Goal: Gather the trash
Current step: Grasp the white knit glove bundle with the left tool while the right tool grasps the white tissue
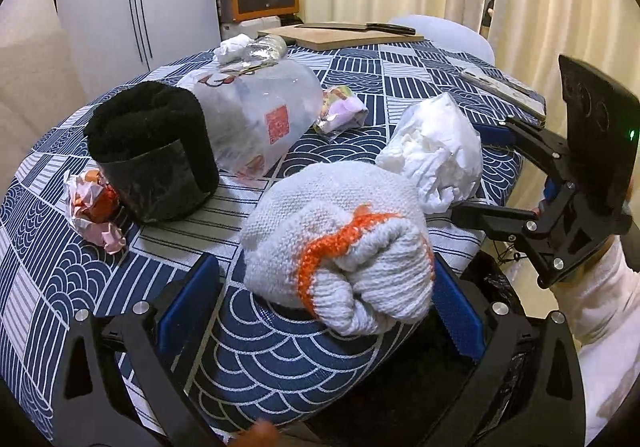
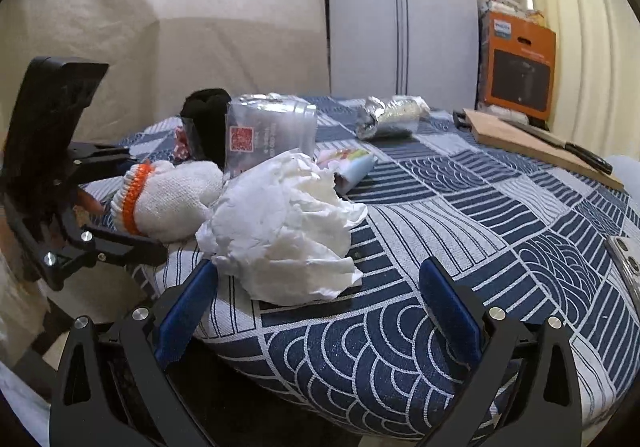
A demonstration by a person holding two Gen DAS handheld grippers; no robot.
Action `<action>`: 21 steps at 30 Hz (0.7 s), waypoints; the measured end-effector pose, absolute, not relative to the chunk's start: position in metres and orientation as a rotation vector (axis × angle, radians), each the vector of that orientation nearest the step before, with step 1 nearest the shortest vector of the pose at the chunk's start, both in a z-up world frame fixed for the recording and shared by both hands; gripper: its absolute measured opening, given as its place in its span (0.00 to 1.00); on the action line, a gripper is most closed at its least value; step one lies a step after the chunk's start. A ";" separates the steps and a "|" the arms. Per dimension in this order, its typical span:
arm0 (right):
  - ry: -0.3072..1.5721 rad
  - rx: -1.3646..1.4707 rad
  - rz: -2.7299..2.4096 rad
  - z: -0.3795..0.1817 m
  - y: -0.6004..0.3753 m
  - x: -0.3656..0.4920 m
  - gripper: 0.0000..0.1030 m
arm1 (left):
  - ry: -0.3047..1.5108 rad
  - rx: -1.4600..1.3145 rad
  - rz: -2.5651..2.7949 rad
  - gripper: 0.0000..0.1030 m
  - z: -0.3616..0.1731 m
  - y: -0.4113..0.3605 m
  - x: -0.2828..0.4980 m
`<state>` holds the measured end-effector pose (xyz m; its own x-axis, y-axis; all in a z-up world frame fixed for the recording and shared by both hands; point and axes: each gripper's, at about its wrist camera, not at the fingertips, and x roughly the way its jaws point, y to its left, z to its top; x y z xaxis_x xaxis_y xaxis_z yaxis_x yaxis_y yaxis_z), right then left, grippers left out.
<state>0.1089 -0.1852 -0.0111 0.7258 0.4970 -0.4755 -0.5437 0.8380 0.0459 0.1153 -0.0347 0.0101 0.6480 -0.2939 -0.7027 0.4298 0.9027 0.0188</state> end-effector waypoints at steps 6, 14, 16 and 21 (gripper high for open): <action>0.421 -0.078 0.541 -0.015 -0.183 0.098 0.94 | 0.706 0.177 -0.414 0.96 0.007 -0.031 0.107; 0.338 -0.075 0.562 0.005 -0.182 0.095 0.93 | 0.614 0.087 -0.430 0.89 0.025 -0.022 0.092; 0.338 -0.054 0.578 0.007 -0.183 0.098 0.92 | 0.597 0.082 -0.437 0.84 0.029 -0.020 0.092; 0.397 -0.003 0.645 0.002 -0.180 0.107 0.60 | 0.635 0.061 -0.443 0.72 0.021 -0.023 0.099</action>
